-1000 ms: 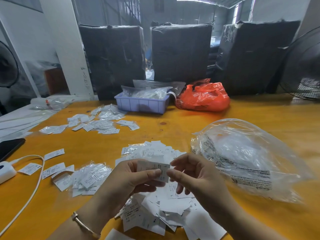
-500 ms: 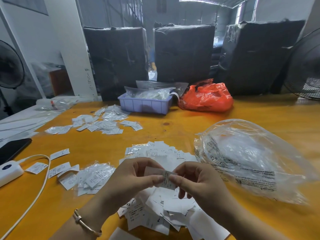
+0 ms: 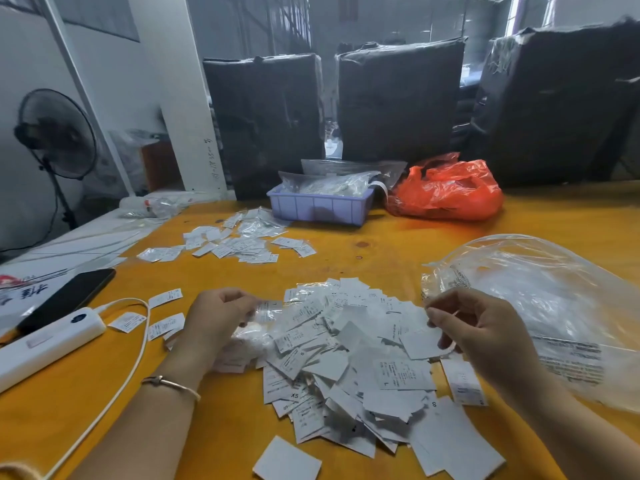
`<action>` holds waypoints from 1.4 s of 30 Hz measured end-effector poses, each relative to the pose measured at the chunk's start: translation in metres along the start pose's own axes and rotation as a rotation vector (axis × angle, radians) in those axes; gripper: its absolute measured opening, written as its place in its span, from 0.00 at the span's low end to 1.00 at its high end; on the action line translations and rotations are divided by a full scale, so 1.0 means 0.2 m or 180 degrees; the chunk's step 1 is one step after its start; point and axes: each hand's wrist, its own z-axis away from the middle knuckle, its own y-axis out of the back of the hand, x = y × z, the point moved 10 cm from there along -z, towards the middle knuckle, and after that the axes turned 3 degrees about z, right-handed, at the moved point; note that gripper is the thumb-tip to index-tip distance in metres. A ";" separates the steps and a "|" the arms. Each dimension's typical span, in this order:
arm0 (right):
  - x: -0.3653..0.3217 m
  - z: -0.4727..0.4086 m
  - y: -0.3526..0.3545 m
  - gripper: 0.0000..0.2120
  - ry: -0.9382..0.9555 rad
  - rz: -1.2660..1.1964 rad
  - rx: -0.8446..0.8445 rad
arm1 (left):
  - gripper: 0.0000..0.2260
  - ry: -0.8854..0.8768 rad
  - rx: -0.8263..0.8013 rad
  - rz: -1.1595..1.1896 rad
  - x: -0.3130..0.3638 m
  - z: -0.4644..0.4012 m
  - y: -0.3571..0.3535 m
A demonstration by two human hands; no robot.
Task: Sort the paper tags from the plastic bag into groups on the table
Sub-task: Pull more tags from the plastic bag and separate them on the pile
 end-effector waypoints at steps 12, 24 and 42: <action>-0.01 -0.02 0.03 0.07 0.0117 0.0352 0.0123 | 0.03 0.0117 0.0183 -0.1712 -0.08 -0.04 0.09; 0.10 -0.10 0.26 0.10 -0.0342 0.3003 0.0427 | 0.09 -0.0894 0.0260 -0.1328 0.13 0.06 -0.02; 0.16 -0.12 0.34 0.05 -0.0357 0.3147 0.0741 | 0.08 -0.1196 -0.0342 -0.0967 0.19 0.21 -0.26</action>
